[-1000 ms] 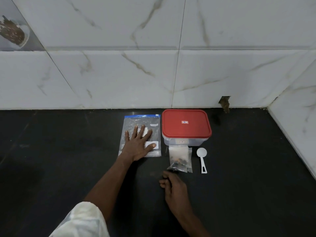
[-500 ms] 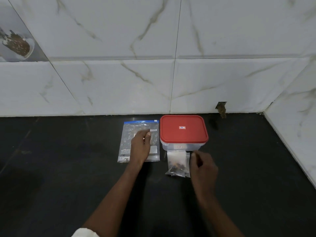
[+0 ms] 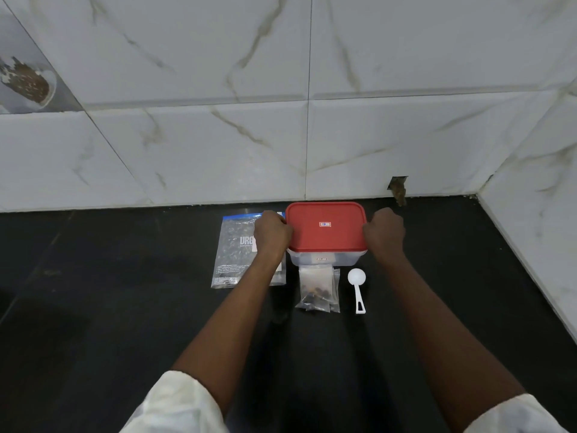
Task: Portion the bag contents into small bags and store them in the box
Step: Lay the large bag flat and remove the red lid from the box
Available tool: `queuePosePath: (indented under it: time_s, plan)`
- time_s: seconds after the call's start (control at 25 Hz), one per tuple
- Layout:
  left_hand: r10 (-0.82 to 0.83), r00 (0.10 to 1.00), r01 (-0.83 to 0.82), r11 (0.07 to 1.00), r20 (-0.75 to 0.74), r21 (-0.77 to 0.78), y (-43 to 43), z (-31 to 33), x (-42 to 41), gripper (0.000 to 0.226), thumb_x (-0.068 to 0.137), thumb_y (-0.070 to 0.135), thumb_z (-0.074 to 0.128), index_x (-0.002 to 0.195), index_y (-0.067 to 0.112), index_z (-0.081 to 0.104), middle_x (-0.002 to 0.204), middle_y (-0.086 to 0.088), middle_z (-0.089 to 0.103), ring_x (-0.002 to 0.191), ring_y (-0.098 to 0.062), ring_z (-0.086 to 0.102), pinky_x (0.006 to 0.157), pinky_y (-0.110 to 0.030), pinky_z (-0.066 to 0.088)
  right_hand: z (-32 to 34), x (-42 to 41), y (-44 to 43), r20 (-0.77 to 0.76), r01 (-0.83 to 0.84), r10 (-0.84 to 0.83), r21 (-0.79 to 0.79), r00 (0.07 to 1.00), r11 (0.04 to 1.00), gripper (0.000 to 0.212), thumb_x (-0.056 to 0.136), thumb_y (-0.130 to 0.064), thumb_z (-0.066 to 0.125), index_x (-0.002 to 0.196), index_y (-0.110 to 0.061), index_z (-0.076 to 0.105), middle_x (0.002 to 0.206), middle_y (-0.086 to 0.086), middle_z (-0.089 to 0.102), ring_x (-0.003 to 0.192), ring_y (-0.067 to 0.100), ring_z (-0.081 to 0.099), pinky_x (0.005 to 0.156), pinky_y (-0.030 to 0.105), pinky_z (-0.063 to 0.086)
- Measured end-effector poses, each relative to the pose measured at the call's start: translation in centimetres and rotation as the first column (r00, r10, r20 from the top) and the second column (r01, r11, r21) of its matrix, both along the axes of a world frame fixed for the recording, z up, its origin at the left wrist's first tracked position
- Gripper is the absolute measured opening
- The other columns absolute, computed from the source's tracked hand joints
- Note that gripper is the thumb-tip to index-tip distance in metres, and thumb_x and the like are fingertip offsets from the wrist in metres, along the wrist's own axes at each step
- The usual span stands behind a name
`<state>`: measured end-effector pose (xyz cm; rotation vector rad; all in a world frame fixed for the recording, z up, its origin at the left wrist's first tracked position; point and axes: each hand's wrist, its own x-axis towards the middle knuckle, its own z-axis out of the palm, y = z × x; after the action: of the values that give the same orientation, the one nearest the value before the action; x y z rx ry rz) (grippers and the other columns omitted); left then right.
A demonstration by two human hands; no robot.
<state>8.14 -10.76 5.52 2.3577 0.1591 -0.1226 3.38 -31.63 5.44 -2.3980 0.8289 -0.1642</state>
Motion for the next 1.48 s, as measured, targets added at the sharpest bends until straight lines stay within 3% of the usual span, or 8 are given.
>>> queuePosePath:
  time_s: [0.16,0.32,0.72,0.96,1.12,1.24,1.36,1.48]
  plan:
    - [0.088,0.995,-0.089,0.996,-0.045,-0.016,-0.3,-0.7,0.5,0.009,0.073,-0.001,0.064,0.076,-0.004,0.073,0.056,-0.004,0.055,0.063,-0.027,0.058,0.049,-0.026,0.037,-0.3,0.9,-0.6,-0.042,0.025,-0.022,0.077,0.999,0.997,0.005,0.079,-0.003,0.060,0.078,-0.002,0.055,0.079,0.014,0.058,0.074,0.030,0.058,0.057,0.026,0.043]
    - [0.115,0.987,-0.118,0.993,-0.112,-0.015,-0.2,-0.7,1.3,0.008,0.075,0.005,0.064,0.081,0.001,0.067,0.083,-0.013,0.071,0.086,-0.031,0.071,0.066,-0.028,0.046,-0.6,1.2,-1.8,-0.077,0.067,-0.053,0.197,0.996,0.978,0.021,0.076,-0.010,0.071,0.094,-0.001,0.065,0.093,0.016,0.068,0.088,0.034,0.066,0.078,0.040,0.057]
    - [0.071,0.989,-0.068,0.997,-0.128,0.032,-0.4,0.1,1.9,0.025,0.075,0.002,0.062,0.063,0.011,0.042,0.088,-0.021,0.072,0.089,-0.038,0.073,0.068,-0.032,0.050,1.5,1.6,-2.4,-0.125,0.028,0.011,0.309,0.992,0.951,0.005,0.074,-0.001,0.065,0.072,0.002,0.062,0.069,0.020,0.068,0.065,0.035,0.072,0.067,0.048,0.062]
    - [0.068,0.989,-0.071,0.997,-0.134,-0.017,-0.2,1.1,2.1,0.014,0.072,0.001,0.059,0.064,0.008,0.050,0.078,-0.019,0.070,0.082,-0.038,0.073,0.076,-0.038,0.061,2.0,1.1,-2.5,-0.103,0.043,-0.001,0.402,0.995,0.914,0.015,0.074,-0.004,0.063,0.084,0.007,0.064,0.082,0.025,0.070,0.071,0.036,0.072,0.063,0.051,0.061]
    - [0.088,0.984,-0.112,0.982,-0.152,-0.155,1.2,3.1,0.2,0.010,0.073,-0.001,0.060,0.064,0.001,0.055,0.069,-0.024,0.065,0.078,-0.042,0.074,0.073,-0.049,0.063,3.9,-0.9,-1.7,0.018,-0.035,0.032,0.205,0.999,0.978,0.017,0.075,-0.013,0.066,0.078,0.003,0.067,0.072,0.019,0.068,0.069,0.031,0.067,0.068,0.039,0.057]
    - [0.195,0.969,-0.243,0.873,-0.154,-0.423,4.6,4.4,-3.0,0.033,0.093,0.033,0.065,0.079,0.003,0.067,0.084,-0.026,0.073,0.073,-0.038,0.074,0.069,-0.048,0.064,4.9,-3.9,1.1,0.228,-0.163,0.095,0.303,0.969,0.939,0.010,0.076,-0.010,0.074,0.078,-0.009,0.064,0.076,0.009,0.068,0.070,0.025,0.067,0.069,0.040,0.058]
    - [0.262,0.922,-0.384,0.707,-0.283,-0.594,8.8,4.0,-6.8,0.068,0.095,0.069,0.043,0.097,0.006,0.070,0.092,-0.018,0.073,0.081,-0.033,0.074,0.071,-0.040,0.062,3.7,-6.9,5.3,0.327,-0.304,0.188,0.350,0.926,0.886,0.017,0.082,0.001,0.067,0.088,-0.013,0.059,0.076,0.005,0.062,0.069,0.028,0.070,0.065,0.041,0.061]
    - [0.284,0.869,-0.488,0.624,-0.404,-0.611,12.0,1.0,-9.5,0.076,0.098,0.068,0.035,0.100,0.000,0.071,0.092,-0.016,0.073,0.084,-0.027,0.070,0.071,-0.034,0.057,0.7,-9.8,9.7,0.381,-0.406,0.283,0.295,0.880,0.865,0.029,0.077,0.010,0.067,0.083,-0.018,0.061,0.082,0.002,0.062,0.076,0.025,0.069,0.070,0.038,0.060]
